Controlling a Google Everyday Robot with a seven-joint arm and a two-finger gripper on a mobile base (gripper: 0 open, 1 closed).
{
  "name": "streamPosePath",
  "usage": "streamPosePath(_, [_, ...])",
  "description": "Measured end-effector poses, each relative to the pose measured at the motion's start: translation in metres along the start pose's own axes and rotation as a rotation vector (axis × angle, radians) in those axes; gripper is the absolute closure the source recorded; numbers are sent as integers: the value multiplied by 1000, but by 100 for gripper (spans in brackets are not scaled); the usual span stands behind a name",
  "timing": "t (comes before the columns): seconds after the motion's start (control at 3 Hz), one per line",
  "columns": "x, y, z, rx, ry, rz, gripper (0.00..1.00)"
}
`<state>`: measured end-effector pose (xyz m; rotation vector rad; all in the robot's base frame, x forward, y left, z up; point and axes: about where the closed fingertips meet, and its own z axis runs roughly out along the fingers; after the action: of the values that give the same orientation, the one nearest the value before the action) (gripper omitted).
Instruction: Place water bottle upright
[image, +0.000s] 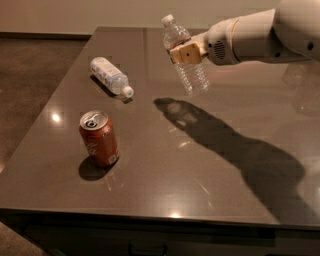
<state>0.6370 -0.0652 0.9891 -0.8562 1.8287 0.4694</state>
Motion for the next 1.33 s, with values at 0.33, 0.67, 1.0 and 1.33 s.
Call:
streamPosePath(0.33, [0, 1, 0, -4, -7, 6, 100])
streamPosePath(0.67, [1, 5, 0, -37, -64, 61, 100])
streamPosePath(1.0, [-1, 17, -10, -82, -159, 153, 100])
streamPosePath(1.33, [-2, 23, -17, -91, -218, 170, 100])
